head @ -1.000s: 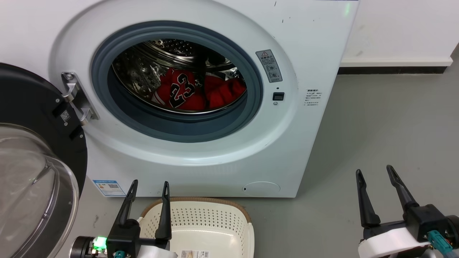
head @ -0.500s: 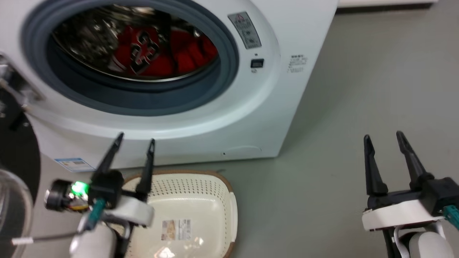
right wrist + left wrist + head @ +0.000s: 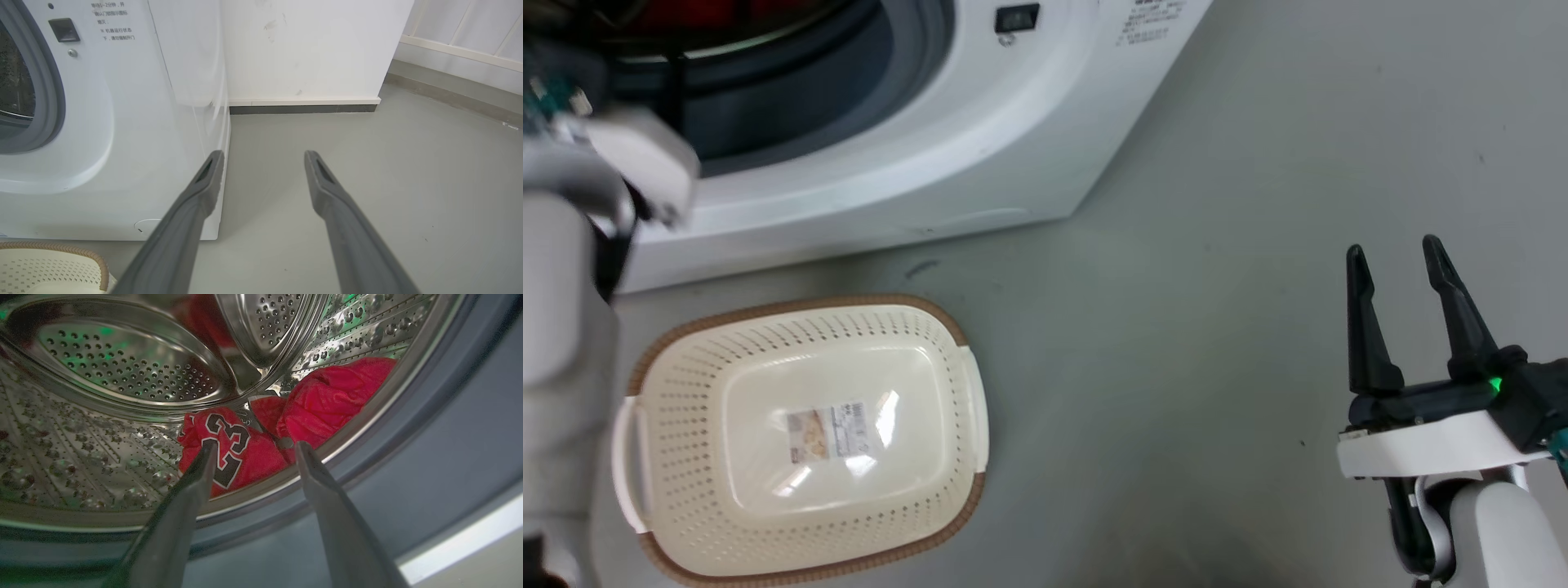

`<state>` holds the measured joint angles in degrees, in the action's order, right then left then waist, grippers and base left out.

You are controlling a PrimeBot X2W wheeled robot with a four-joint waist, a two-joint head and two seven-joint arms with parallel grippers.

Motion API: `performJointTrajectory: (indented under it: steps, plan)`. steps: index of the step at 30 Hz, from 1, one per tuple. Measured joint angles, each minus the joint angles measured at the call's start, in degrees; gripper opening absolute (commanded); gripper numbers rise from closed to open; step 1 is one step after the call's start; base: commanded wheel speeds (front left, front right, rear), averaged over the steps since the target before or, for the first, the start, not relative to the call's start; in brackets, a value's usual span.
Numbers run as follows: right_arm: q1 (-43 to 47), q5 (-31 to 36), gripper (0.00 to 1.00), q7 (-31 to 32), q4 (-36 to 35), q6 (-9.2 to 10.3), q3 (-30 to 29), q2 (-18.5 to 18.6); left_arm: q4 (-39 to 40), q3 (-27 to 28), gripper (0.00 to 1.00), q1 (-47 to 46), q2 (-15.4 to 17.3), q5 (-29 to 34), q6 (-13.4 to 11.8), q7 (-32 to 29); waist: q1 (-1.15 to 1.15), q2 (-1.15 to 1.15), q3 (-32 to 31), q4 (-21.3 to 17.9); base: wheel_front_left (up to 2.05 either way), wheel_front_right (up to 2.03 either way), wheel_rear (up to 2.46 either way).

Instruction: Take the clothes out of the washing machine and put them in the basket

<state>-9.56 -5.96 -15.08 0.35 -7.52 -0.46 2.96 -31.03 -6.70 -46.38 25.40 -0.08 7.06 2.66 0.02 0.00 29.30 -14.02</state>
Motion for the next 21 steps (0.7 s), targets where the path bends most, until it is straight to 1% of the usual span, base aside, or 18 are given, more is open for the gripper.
performJointTrajectory:
  steps: [5, 10, 12, 17, 21]
  plan:
    - [-1.36, -0.93, 1.0, 0.0, -0.78, 0.0, 3.21, -0.05, -3.72, -4.34, 1.0, -14.42, 4.35, -0.49, 0.34, -8.27, 0.0, 0.0, 5.87, -2.25, 0.0, 0.0, 0.0]
    - [-3.54, -2.79, 1.0, 0.0, -1.98, 0.0, 3.91, 0.02, -7.98, -10.0, 1.0, -27.91, 8.68, -2.87, 0.4, -16.74, 0.0, 0.0, 11.43, -4.45, 0.0, 0.0, 0.0]
    - [-3.75, -3.18, 1.0, 0.0, -1.77, 0.0, 4.86, -0.01, -10.32, -11.41, 1.0, -32.37, 10.4, -4.13, 0.43, -20.76, 0.0, 0.0, 13.42, -5.48, 0.0, 0.0, 0.0]
    - [-4.85, -4.75, 1.0, 0.0, -1.68, 0.0, 6.57, 0.0, -13.69, -15.32, 1.0, -42.22, 13.45, -6.17, 0.43, -29.21, -0.01, 0.0, 17.69, -8.15, 0.0, 0.0, 0.0]
    - [-5.39, -5.79, 1.0, 0.0, -1.8, 0.0, 8.71, -0.02, -15.81, -17.9, 1.0, -47.61, 16.6, -7.68, 0.43, -35.7, -0.01, 0.0, 20.28, -10.51, 0.0, 0.0, 0.0]
